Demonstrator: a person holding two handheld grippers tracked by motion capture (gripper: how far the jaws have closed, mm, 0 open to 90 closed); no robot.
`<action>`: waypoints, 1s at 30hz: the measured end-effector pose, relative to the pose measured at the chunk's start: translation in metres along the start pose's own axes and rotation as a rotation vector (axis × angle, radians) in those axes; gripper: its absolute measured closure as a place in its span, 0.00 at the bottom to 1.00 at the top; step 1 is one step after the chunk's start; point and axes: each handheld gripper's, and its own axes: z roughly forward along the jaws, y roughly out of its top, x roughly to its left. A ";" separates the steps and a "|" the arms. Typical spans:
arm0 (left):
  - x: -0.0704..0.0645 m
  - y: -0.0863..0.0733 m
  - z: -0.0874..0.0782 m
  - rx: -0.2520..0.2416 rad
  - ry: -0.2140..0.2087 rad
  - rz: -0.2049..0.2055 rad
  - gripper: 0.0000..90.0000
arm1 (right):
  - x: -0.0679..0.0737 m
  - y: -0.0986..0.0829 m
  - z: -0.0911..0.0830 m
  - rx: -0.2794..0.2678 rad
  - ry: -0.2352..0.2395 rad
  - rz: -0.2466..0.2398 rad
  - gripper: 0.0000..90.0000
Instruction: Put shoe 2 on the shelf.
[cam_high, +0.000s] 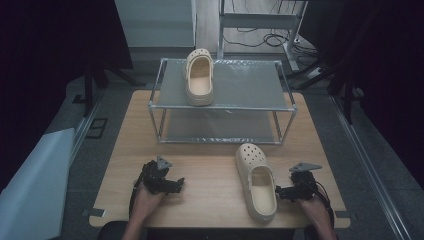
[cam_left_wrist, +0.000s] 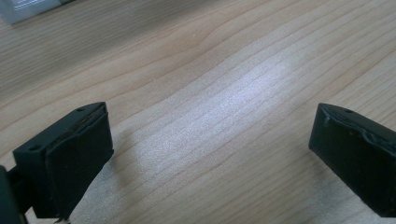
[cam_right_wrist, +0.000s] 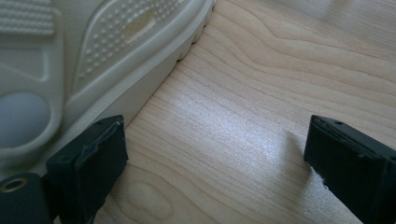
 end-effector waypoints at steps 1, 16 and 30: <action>0.000 0.000 0.000 0.001 0.001 0.001 0.00 | 0.000 0.000 0.000 0.000 -0.004 0.000 0.05; 0.001 0.000 0.001 0.008 0.001 0.000 0.00 | -0.003 -0.009 -0.037 -0.085 -0.010 0.120 0.02; 0.001 0.001 0.002 -0.003 -0.022 -0.008 0.00 | 0.019 0.005 -0.049 -0.125 0.058 0.145 0.01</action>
